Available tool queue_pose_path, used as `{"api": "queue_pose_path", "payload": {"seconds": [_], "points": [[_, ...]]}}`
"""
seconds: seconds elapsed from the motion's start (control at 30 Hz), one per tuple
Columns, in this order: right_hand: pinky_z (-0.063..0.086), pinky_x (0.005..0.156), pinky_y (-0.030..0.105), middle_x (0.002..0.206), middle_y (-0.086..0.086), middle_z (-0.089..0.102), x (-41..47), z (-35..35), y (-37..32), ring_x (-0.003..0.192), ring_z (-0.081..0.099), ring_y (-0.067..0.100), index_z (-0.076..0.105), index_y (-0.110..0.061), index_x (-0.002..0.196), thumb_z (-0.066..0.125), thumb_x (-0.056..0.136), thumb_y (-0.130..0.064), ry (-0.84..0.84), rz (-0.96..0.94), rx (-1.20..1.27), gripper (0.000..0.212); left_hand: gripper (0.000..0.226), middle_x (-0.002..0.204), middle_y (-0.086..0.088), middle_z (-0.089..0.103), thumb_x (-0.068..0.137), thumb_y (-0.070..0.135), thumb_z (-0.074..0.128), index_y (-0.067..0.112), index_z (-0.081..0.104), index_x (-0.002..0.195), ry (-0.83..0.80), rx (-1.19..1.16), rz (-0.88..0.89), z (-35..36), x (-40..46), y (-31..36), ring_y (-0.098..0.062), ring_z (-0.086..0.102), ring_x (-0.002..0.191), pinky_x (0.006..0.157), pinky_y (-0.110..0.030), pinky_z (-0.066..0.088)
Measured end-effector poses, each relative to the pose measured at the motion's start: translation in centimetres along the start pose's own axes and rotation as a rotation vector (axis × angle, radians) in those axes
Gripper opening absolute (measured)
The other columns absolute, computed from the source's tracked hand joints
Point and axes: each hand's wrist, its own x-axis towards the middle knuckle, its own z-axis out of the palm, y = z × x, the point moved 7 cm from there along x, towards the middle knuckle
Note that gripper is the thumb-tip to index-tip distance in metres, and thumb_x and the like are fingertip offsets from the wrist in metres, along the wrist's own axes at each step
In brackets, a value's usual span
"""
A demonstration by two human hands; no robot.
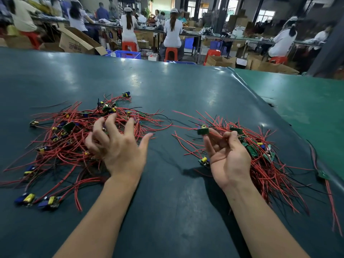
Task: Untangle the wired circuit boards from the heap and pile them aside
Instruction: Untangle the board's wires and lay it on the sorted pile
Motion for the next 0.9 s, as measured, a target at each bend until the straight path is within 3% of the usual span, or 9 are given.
{"api": "queue_pose_path", "payload": {"seconds": [0.1,0.17,0.27,0.37,0.5,0.57,0.67,0.8,0.9], "points": [[0.059,0.061,0.03,0.076,0.017,0.074,0.1,0.1,-0.6,0.074,0.074,0.025,0.05,-0.012,0.078,0.033,0.107,-0.027,-0.029,-0.018,0.068,0.037,0.026,0.088,-0.005,0.063,0.093,0.036,0.062,0.015,0.067,0.079,0.23,-0.284,0.284,-1.9,-1.3,3.3,-0.032,0.055,0.089,0.078,-0.043,0.043],[0.059,0.061,0.03,0.074,0.015,0.073,-0.1,0.5,-0.6,0.073,0.074,0.023,0.05,-0.012,0.077,0.033,0.106,-0.027,-0.067,-0.023,0.023,0.037,0.038,0.069,0.0,0.061,0.096,0.038,0.052,0.013,0.065,0.071,0.034,-0.581,0.351,-0.7,-2.2,4.8,-0.024,0.057,0.066,0.064,-0.036,0.045],[0.059,0.06,0.031,0.072,0.016,0.071,-0.4,1.1,0.9,0.069,0.073,0.025,0.05,-0.01,0.077,0.034,0.106,-0.025,-0.127,0.044,-0.134,0.036,0.043,0.07,0.006,0.065,0.094,0.051,0.045,0.017,0.072,0.094,-0.423,-0.972,0.14,2.5,-3.5,5.9,-0.008,0.056,0.057,0.057,-0.026,0.046],[0.059,0.061,0.033,0.073,0.018,0.071,-0.6,1.3,2.7,0.07,0.072,0.028,0.052,-0.009,0.079,0.037,0.105,-0.025,-0.171,0.097,-0.328,0.034,0.029,0.065,0.005,0.067,0.097,0.036,0.057,0.012,0.071,0.092,-0.518,-1.211,-0.039,3.5,-3.3,5.6,-0.009,0.054,0.048,0.049,-0.018,0.043],[0.059,0.073,0.032,0.088,0.014,0.071,-1.0,1.7,3.0,0.085,0.07,0.022,0.066,-0.011,0.095,0.066,0.083,-0.034,-0.295,-0.001,-0.544,0.026,0.013,0.061,0.007,0.065,0.094,0.013,0.064,0.015,0.066,0.081,-0.445,-1.182,-0.021,3.3,-3.2,5.2,-0.008,0.06,0.05,0.051,-0.02,0.047],[0.058,0.082,0.033,0.096,0.012,0.071,-1.3,1.8,3.1,0.088,0.069,0.019,0.07,-0.015,0.103,0.076,0.077,-0.023,-0.359,-0.117,-0.793,0.027,0.009,0.068,0.007,0.067,0.09,0.012,0.067,0.017,0.067,0.082,-0.445,-1.165,-0.003,3.2,-3.4,5.3,-0.009,0.062,0.058,0.057,-0.024,0.052],[0.059,0.076,0.033,0.093,0.013,0.074,-1.7,1.9,3.2,0.086,0.071,0.027,0.072,-0.011,0.099,0.074,0.082,0.001,-0.374,-0.213,-0.934,0.02,0.003,0.072,0.004,0.07,0.086,0.012,0.072,0.012,0.07,0.084,-0.483,-1.162,0.014,3.5,-3.4,5.3,-0.01,0.065,0.063,0.064,-0.027,0.055],[0.058,0.065,0.026,0.077,0.0,0.073,-1.9,1.7,2.7,0.077,0.072,0.02,0.069,-0.019,0.082,0.074,0.083,0.0,-0.337,-0.251,-1.018,0.019,0.006,0.069,0.0,0.07,0.081,0.011,0.076,0.01,0.071,0.083,-0.495,-1.156,-0.002,3.6,-3.4,5.0,-0.01,0.064,0.06,0.061,-0.022,0.053],[0.056,0.064,0.021,0.071,-0.003,0.071,-1.8,1.3,3.4,0.072,0.072,0.012,0.06,-0.01,0.081,0.069,0.087,0.003,-0.315,-0.132,-0.866,0.017,0.013,0.07,0.007,0.071,0.082,0.01,0.076,0.02,0.069,0.08,-0.493,-1.163,0.017,3.4,-3.4,5.1,-0.007,0.065,0.061,0.062,-0.021,0.053]]}}
